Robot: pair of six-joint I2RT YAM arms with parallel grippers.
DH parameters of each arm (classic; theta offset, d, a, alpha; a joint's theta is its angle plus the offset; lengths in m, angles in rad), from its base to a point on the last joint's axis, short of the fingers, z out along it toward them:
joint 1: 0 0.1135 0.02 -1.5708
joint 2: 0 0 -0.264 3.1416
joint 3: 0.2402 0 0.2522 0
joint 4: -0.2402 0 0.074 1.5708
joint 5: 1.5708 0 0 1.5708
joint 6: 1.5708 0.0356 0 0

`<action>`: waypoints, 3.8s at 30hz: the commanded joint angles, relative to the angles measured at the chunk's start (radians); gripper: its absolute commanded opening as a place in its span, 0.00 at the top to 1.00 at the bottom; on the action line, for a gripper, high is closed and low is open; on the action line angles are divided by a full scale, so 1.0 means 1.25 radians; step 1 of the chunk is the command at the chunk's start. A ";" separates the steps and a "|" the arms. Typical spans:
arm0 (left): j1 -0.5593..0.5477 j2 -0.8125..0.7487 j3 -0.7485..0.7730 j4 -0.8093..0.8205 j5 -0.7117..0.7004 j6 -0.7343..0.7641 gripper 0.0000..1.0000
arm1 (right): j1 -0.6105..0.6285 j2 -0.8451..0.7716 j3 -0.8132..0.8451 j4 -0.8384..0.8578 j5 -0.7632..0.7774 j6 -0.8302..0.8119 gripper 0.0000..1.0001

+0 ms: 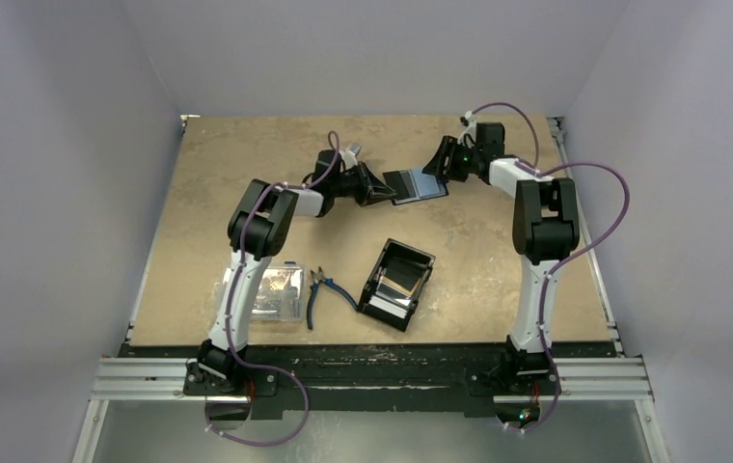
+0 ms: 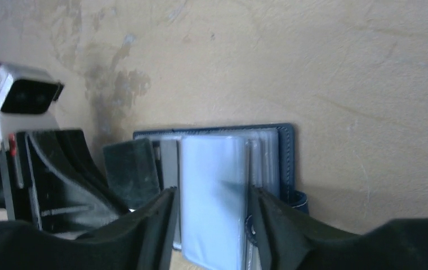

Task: Put the credit cards into the card holder
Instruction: Insert the credit card into the card holder.

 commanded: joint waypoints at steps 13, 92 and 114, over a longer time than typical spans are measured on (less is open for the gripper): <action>0.000 -0.047 0.101 -0.200 0.027 0.130 1.00 | 0.128 0.011 0.083 -0.277 0.495 -0.175 0.29; -0.049 0.078 0.101 0.173 -0.115 -0.083 1.00 | 0.060 0.083 0.090 -0.274 0.125 -0.151 0.68; -0.029 0.052 0.094 0.125 -0.136 -0.037 1.00 | 0.068 0.092 0.100 -0.287 0.123 -0.155 0.68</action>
